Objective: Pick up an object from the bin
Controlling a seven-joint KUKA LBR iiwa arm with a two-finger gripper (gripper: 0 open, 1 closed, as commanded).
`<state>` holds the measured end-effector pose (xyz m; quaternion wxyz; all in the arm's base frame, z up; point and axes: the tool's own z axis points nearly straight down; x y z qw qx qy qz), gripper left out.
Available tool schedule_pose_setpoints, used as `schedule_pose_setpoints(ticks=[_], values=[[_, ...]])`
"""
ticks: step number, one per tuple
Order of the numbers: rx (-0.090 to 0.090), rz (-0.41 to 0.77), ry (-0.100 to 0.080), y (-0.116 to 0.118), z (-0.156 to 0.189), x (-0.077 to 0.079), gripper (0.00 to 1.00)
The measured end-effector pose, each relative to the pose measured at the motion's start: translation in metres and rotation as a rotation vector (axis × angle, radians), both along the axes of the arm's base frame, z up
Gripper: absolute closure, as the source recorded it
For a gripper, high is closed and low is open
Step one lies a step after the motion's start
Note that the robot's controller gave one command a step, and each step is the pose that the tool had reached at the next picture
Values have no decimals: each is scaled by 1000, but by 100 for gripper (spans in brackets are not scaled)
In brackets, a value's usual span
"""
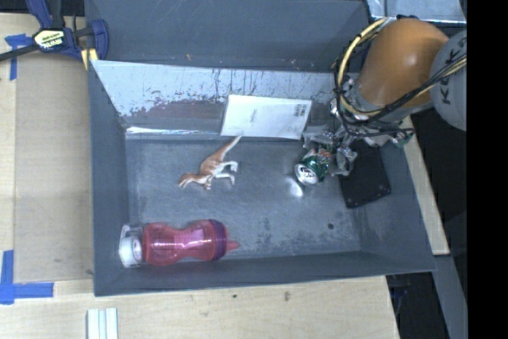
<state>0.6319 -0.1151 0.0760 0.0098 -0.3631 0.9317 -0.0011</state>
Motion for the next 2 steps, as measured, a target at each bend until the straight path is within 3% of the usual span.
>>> schedule_pose_setpoints(ticks=[1, 2], values=[[-1, -3, -10, 0, 71, 2, 100], [2, -4, -10, 0, 9, 3, 100]])
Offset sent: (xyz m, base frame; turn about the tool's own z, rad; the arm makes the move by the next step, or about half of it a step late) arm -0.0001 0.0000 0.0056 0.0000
